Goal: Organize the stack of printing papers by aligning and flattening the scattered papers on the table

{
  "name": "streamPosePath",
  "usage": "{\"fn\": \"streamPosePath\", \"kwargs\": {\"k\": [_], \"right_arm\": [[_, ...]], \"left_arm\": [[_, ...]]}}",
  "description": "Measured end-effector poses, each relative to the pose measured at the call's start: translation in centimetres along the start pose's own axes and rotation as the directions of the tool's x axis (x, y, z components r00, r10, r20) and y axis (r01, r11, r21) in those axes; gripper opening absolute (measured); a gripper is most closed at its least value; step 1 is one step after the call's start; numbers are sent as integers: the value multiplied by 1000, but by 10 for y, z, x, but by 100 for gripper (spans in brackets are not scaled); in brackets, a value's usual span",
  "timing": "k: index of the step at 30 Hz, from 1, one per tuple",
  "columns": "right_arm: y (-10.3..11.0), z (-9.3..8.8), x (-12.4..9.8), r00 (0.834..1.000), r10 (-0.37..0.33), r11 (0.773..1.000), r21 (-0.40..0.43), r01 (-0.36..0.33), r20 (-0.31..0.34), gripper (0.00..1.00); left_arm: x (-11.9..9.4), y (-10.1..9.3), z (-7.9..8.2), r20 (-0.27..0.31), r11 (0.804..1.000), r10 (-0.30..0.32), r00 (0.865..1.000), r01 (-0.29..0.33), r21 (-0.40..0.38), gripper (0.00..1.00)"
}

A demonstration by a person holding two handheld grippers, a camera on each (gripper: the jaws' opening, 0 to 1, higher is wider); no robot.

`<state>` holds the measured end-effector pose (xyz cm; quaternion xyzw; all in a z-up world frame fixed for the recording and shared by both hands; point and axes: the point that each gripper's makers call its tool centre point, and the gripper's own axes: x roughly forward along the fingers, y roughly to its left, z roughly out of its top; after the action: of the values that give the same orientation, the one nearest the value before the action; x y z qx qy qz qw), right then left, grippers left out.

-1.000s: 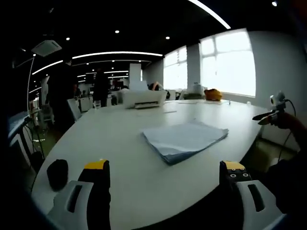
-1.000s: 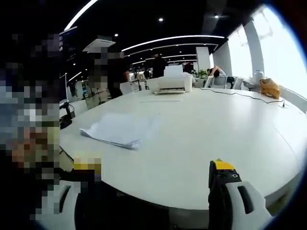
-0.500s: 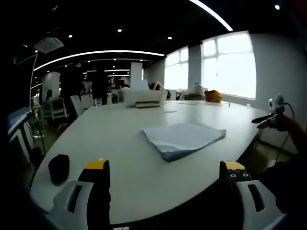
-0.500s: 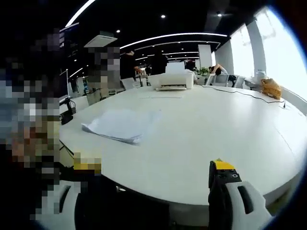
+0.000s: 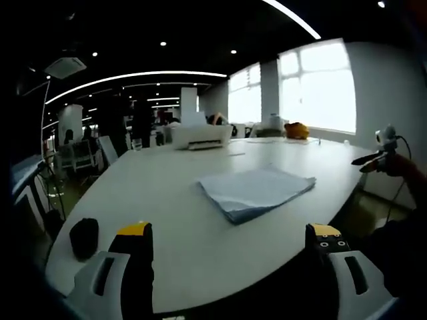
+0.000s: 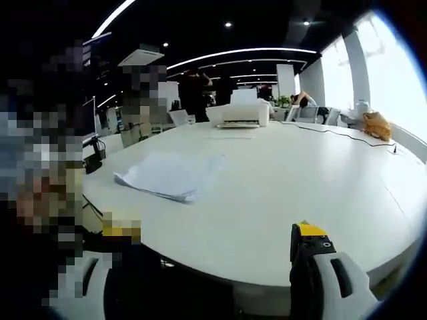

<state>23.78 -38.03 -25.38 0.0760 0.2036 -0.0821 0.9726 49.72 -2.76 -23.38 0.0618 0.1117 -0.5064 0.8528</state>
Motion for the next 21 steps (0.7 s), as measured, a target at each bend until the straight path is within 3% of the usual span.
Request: {"fn": "streamPosePath", "kwargs": {"k": [21], "right_arm": [[3, -1, -1, 1000, -2, 1000, -11, 1, -10, 90]], "left_arm": [[-5, -6, 1, 2, 999, -23, 1000, 23, -23, 97]]}}
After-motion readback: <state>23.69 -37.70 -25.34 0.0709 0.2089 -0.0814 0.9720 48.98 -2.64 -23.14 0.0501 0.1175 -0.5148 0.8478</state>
